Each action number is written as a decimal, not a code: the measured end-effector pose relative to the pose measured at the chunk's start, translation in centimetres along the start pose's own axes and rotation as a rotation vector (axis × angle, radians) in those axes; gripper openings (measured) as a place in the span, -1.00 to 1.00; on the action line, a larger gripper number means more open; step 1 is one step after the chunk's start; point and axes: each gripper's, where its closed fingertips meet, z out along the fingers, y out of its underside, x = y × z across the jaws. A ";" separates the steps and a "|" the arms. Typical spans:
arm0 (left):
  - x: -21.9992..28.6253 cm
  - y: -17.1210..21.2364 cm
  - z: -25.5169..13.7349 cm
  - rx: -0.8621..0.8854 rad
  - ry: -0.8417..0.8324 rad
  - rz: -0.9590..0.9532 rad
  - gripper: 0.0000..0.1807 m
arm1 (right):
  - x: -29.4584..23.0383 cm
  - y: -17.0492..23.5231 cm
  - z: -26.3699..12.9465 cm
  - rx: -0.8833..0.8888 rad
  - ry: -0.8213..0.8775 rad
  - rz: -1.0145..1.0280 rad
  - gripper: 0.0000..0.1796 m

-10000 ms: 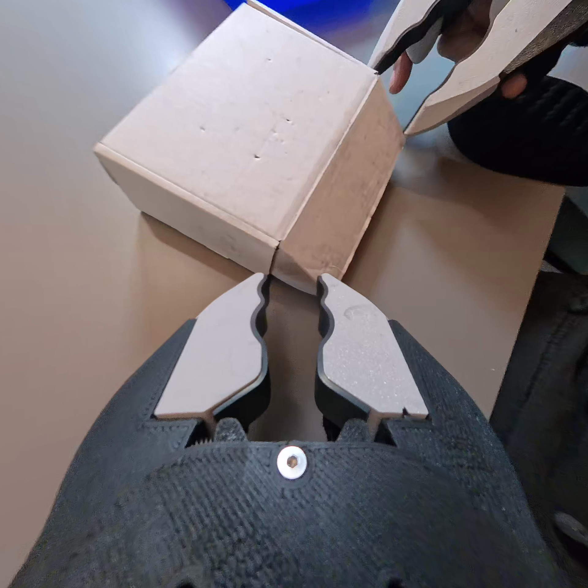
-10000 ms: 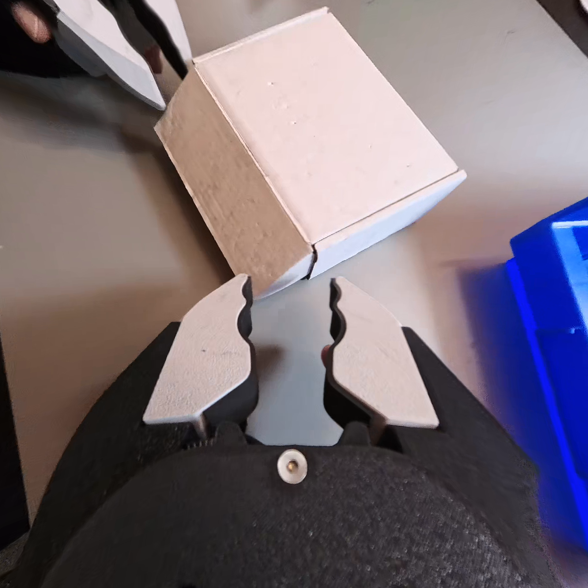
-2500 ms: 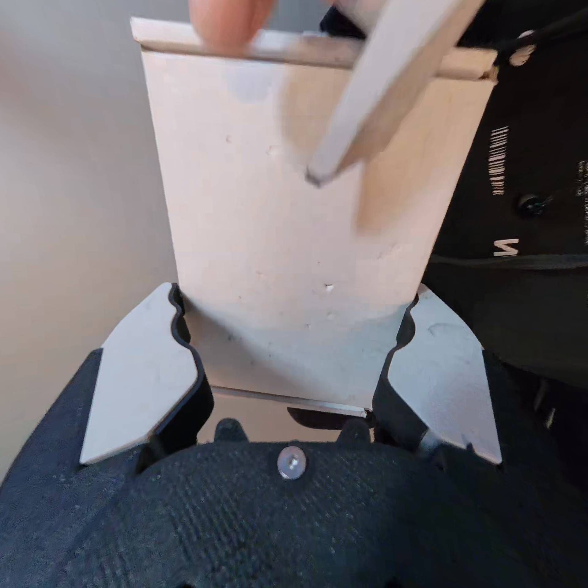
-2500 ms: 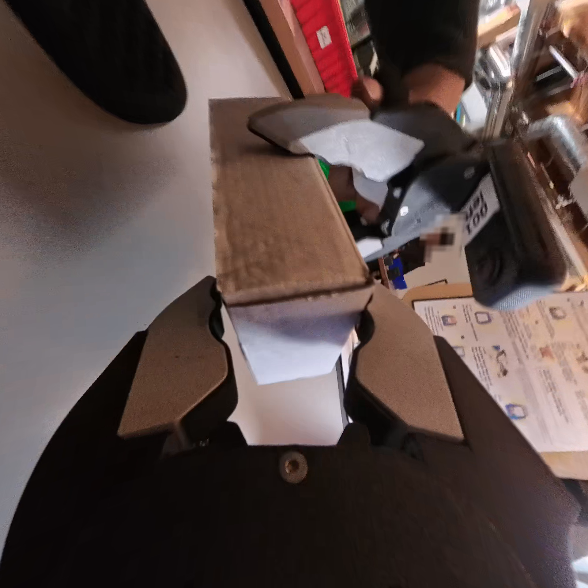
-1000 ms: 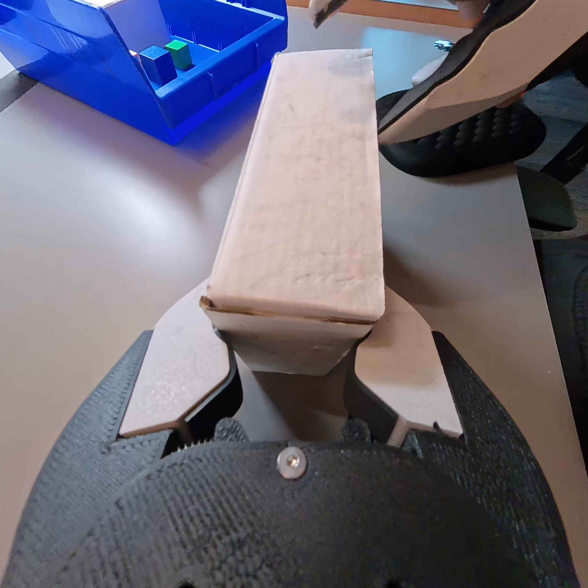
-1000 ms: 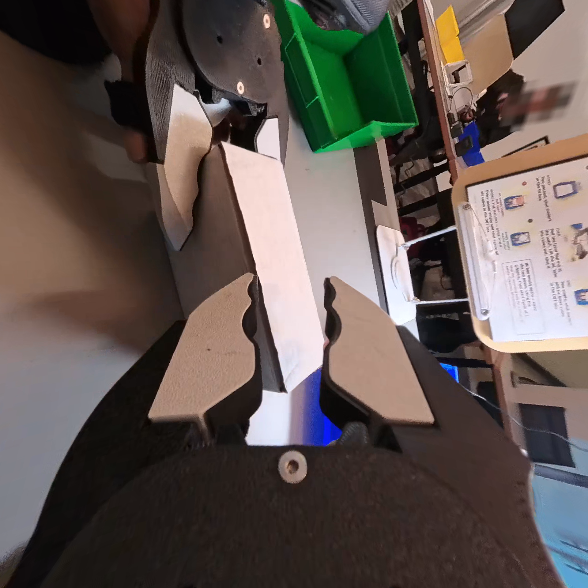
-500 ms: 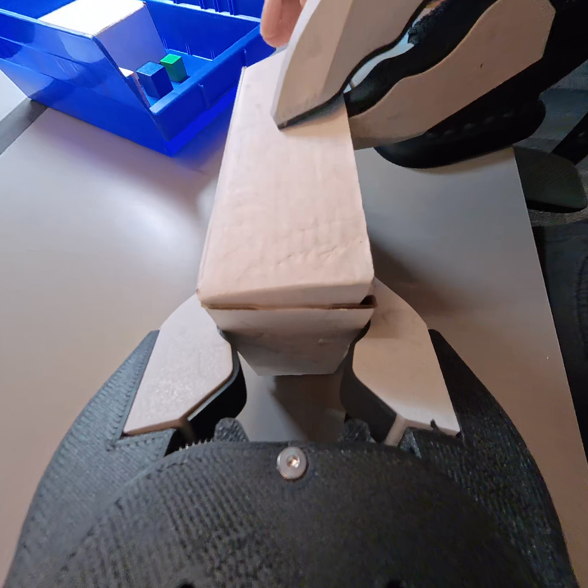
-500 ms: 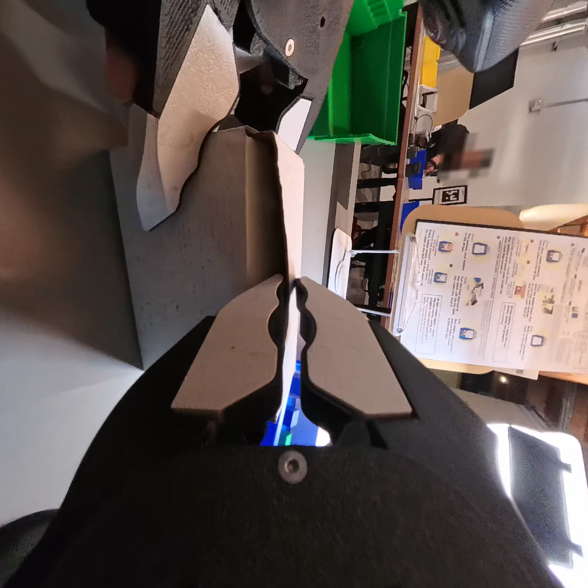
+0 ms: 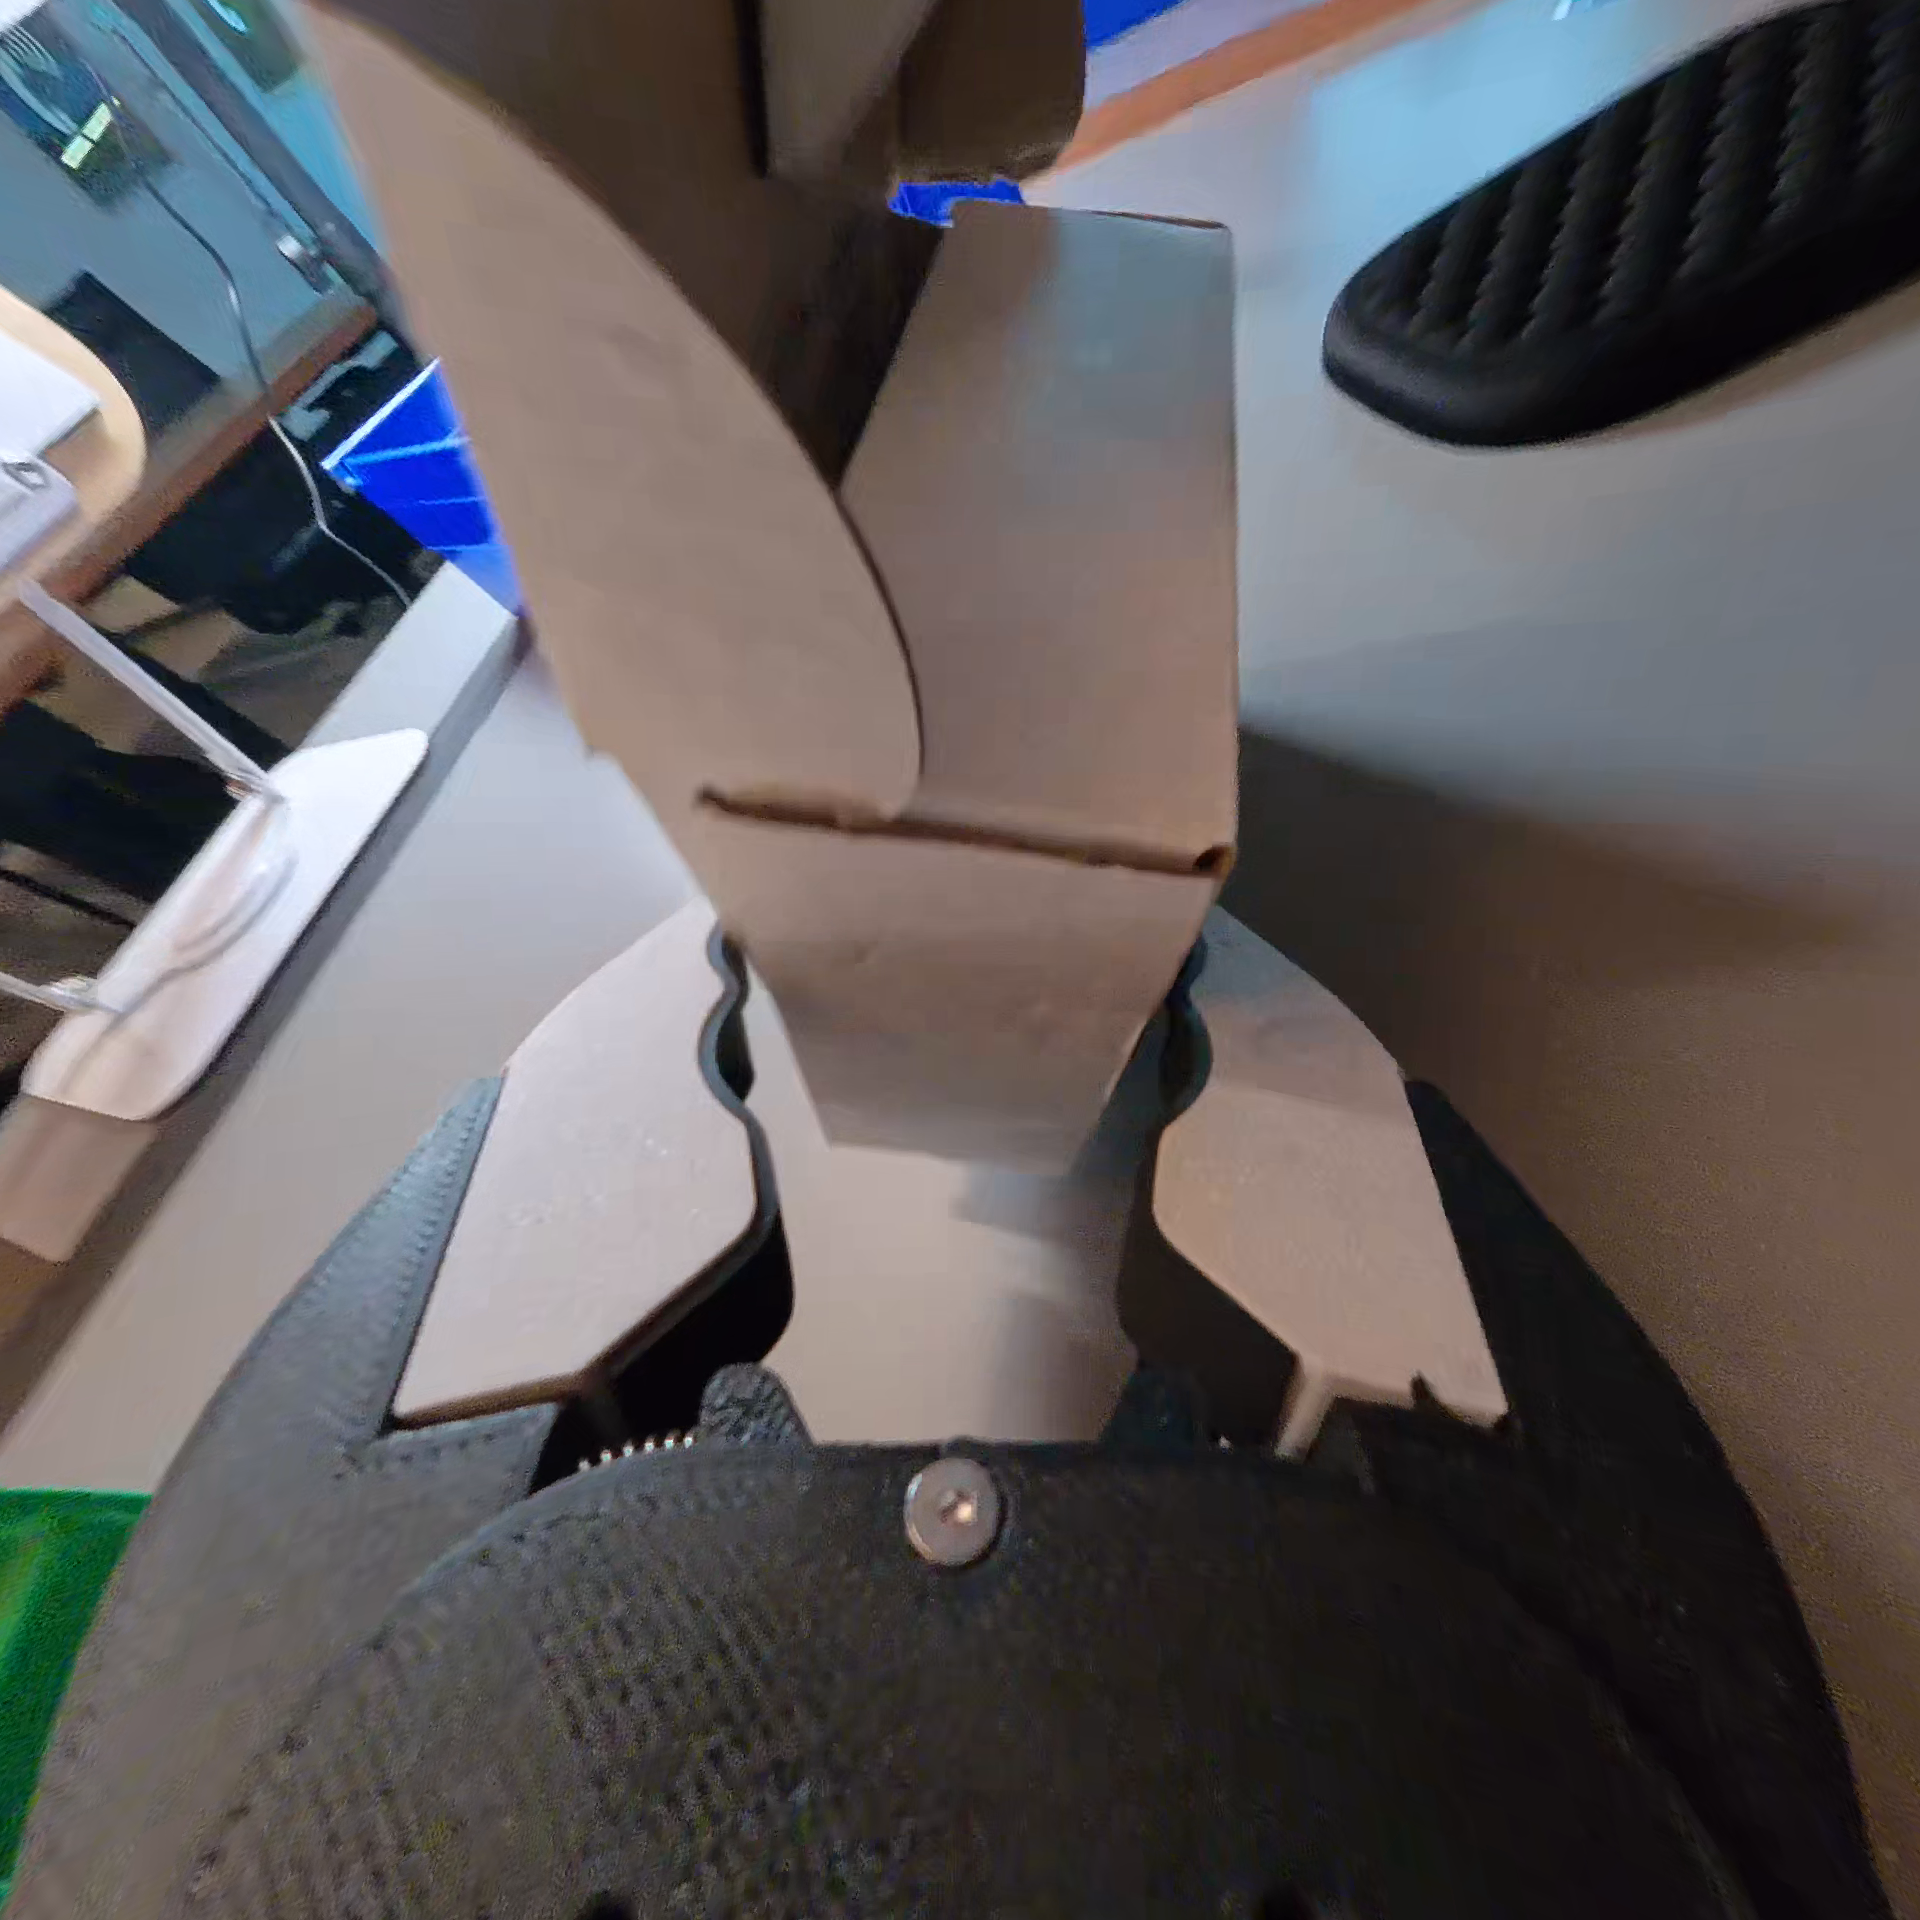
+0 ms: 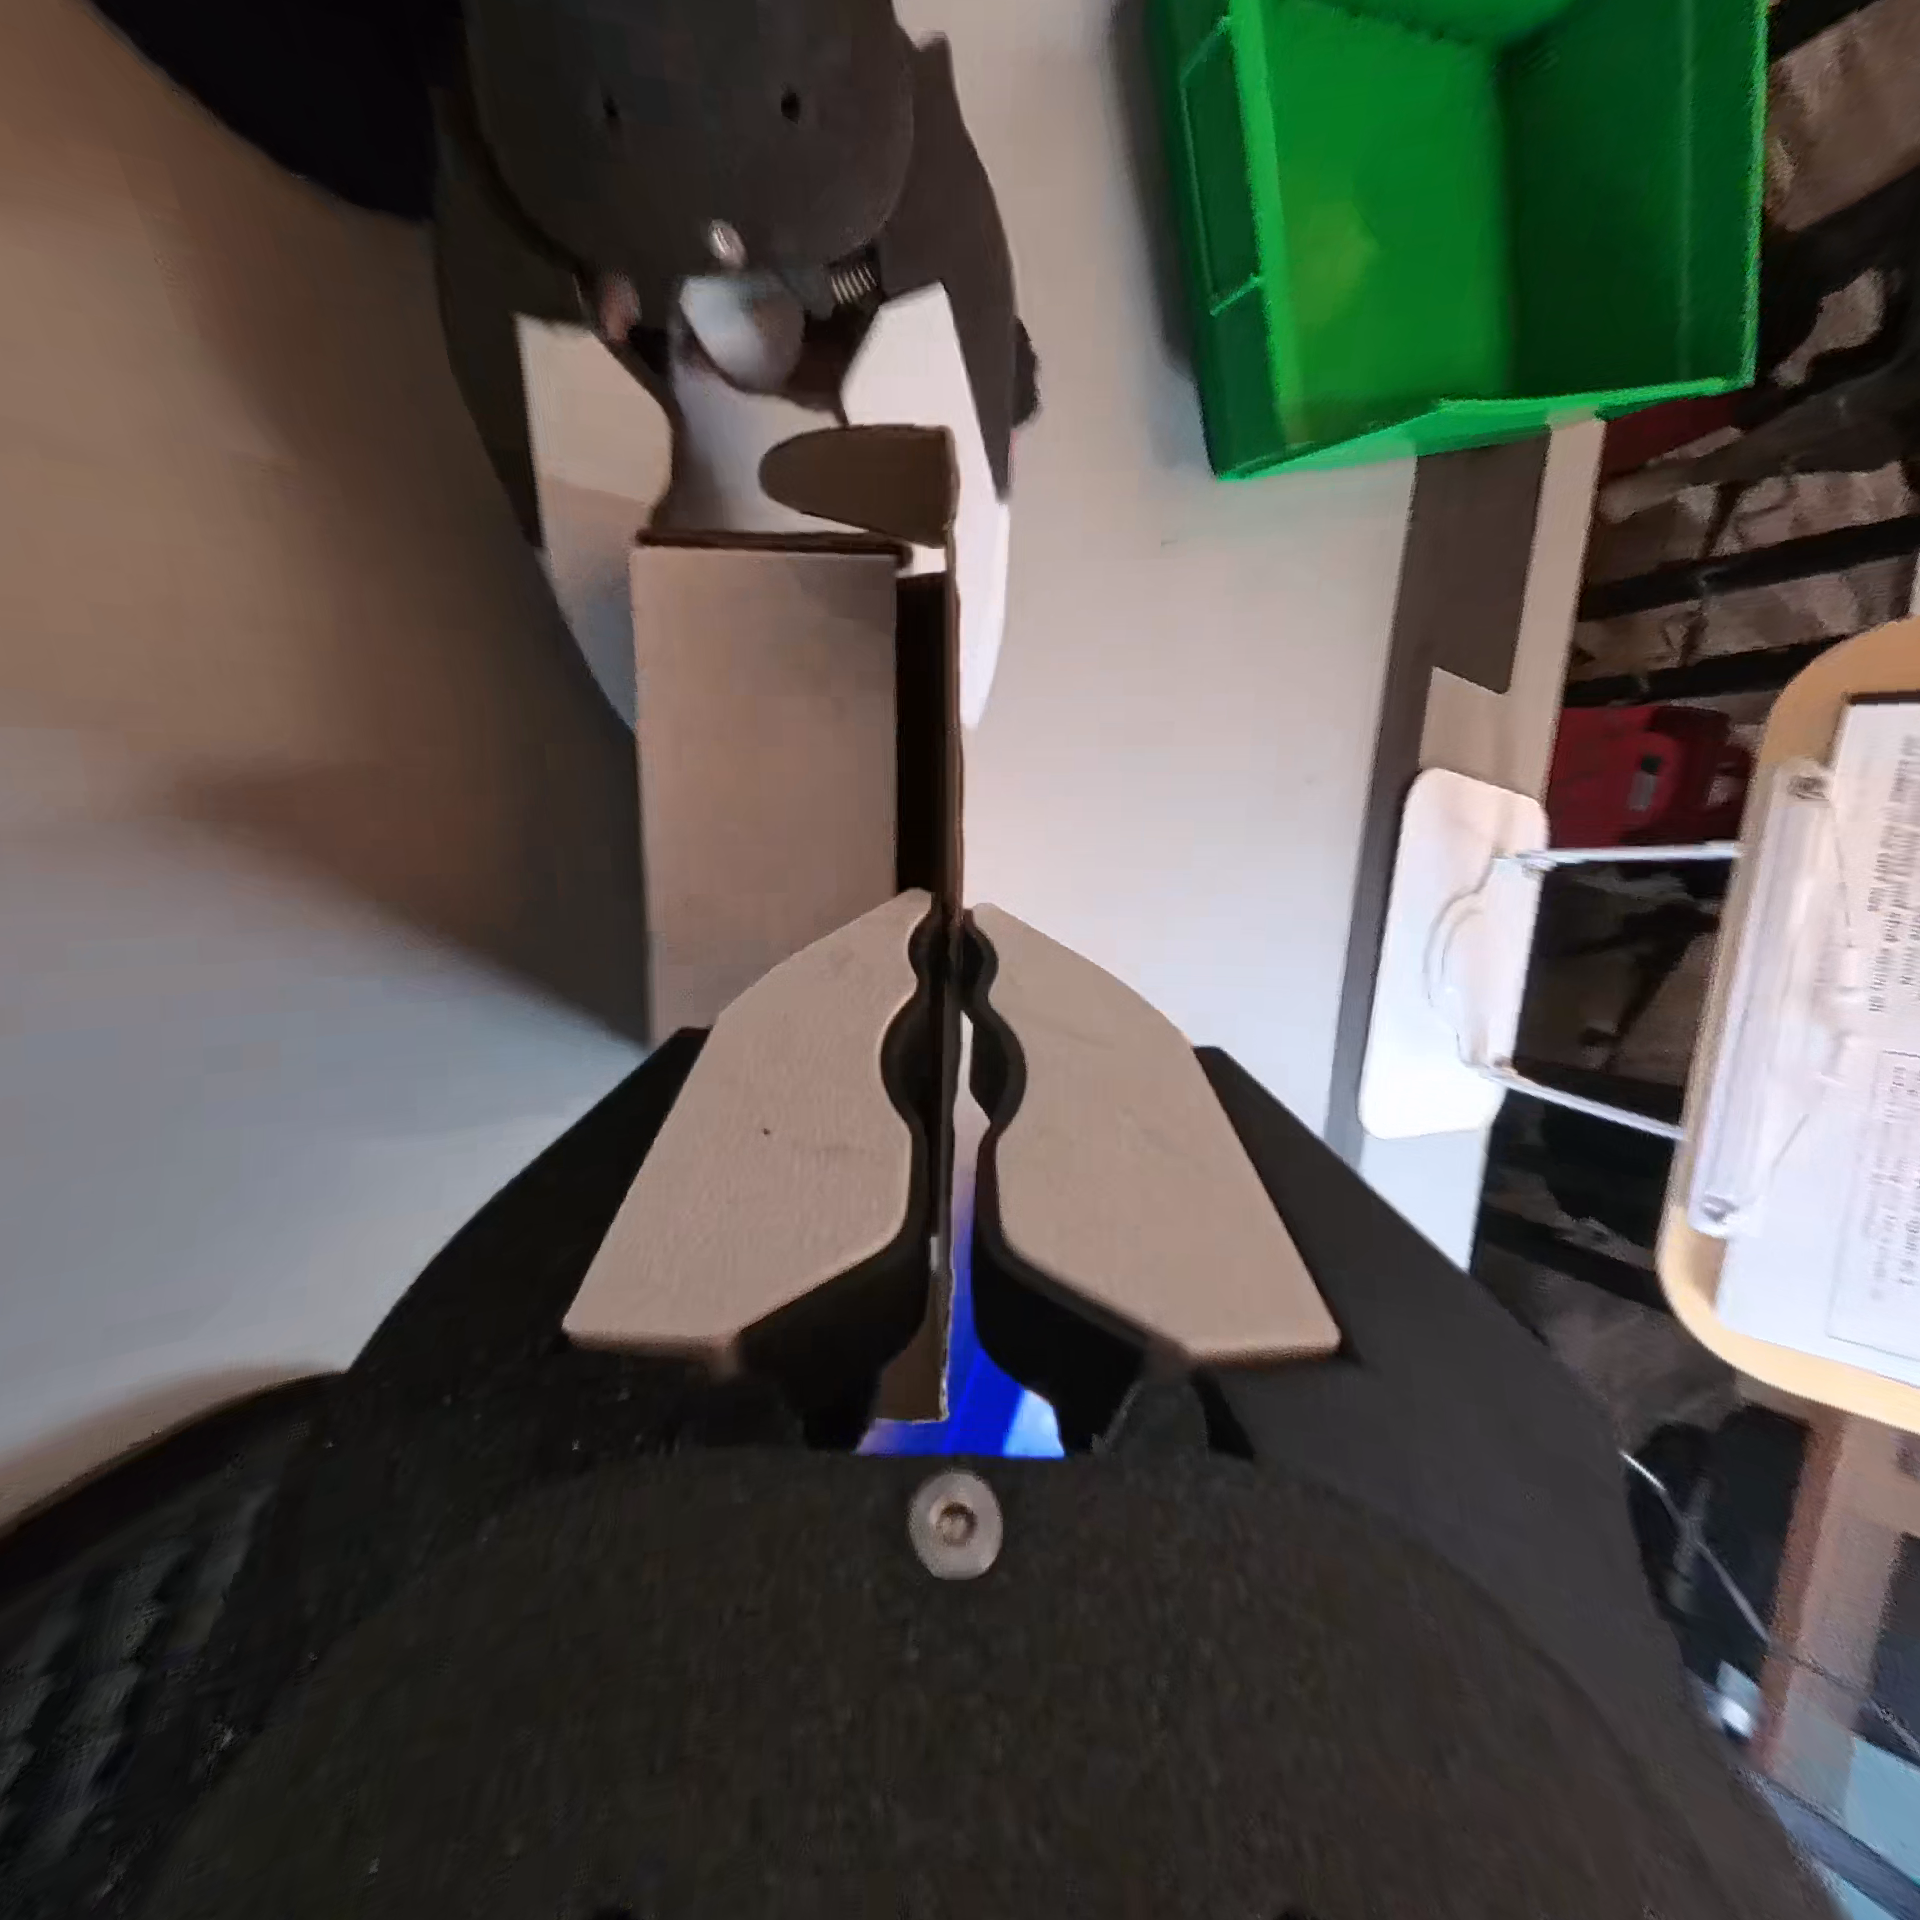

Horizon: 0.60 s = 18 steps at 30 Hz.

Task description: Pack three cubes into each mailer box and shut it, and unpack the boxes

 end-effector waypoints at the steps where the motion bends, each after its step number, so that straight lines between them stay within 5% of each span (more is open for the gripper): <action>1: -0.2 0.0 -0.6 0.023 0.025 -0.054 -0.09 | 0.5 0.1 0.0 -0.015 0.017 -0.006 -0.99; 9: -1.2 -3.3 -4.7 0.289 0.213 -0.584 -0.10 | 1.4 -0.2 -0.7 0.021 0.061 0.103 -0.99; 18: 1.9 -0.3 -2.6 0.047 0.202 -0.364 -0.21 | 3.0 -0.2 -1.7 0.034 0.004 0.141 -0.99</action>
